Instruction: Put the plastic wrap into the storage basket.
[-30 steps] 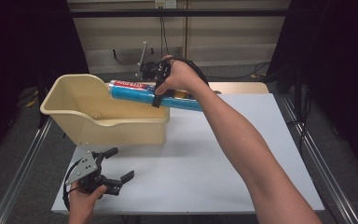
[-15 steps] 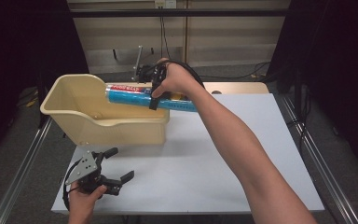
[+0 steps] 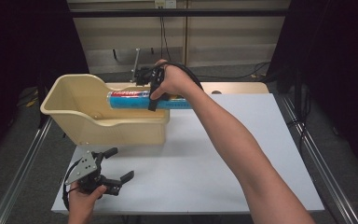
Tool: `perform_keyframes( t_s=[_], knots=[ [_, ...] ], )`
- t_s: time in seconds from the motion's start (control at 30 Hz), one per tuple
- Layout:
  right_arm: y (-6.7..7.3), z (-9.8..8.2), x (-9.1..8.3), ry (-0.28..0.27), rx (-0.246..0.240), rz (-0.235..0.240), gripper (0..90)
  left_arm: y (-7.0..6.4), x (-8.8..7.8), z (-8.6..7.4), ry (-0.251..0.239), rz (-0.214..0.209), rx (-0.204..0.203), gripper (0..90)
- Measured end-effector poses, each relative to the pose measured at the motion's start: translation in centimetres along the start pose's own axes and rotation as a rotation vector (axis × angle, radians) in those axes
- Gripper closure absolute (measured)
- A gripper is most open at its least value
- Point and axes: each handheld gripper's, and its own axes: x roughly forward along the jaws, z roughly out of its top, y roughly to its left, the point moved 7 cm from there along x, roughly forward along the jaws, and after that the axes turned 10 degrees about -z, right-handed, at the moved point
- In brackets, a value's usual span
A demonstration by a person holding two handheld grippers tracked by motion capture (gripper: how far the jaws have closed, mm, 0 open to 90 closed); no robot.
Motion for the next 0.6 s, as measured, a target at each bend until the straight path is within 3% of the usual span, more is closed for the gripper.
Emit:
perform_keyframes(
  t_s=[0.07, 0.17, 0.23, 0.3, 0.4, 0.5, 0.6],
  knots=[
    [0.0, 0.1, 0.0, 0.016, -0.012, -0.007, 32.0, 0.0, 0.0, 0.0, 0.001, -0.003, 0.000, 0.0],
    [-0.1, 0.3, -0.3, 0.009, 0.013, -0.018, 30.4, 0.0, -0.1, 0.0, 0.002, 0.002, 0.006, 0.0],
    [-0.5, 0.7, -1.2, -0.031, 0.034, -0.036, 25.9, -0.1, -0.1, 0.0, -0.001, -0.001, -0.005, 0.0],
    [-1.0, 1.5, -3.1, -0.113, 0.095, -0.026, 24.5, -0.1, -0.1, 0.0, 0.001, -0.003, -0.007, 0.0],
    [-1.0, 1.7, -5.3, -0.138, 0.102, -0.033, 19.7, 0.0, -0.2, -0.1, 0.006, 0.001, 0.001, 0.0],
    [-1.2, 1.1, -5.7, -0.124, 0.117, -0.055, 17.1, -0.1, -0.2, 0.0, 0.001, 0.002, 0.001, 0.0],
    [-1.7, -0.6, -6.5, -0.153, 0.162, -0.055, 15.8, -0.4, -0.1, 0.1, 0.007, 0.000, 0.006, 0.0]
  ],
)
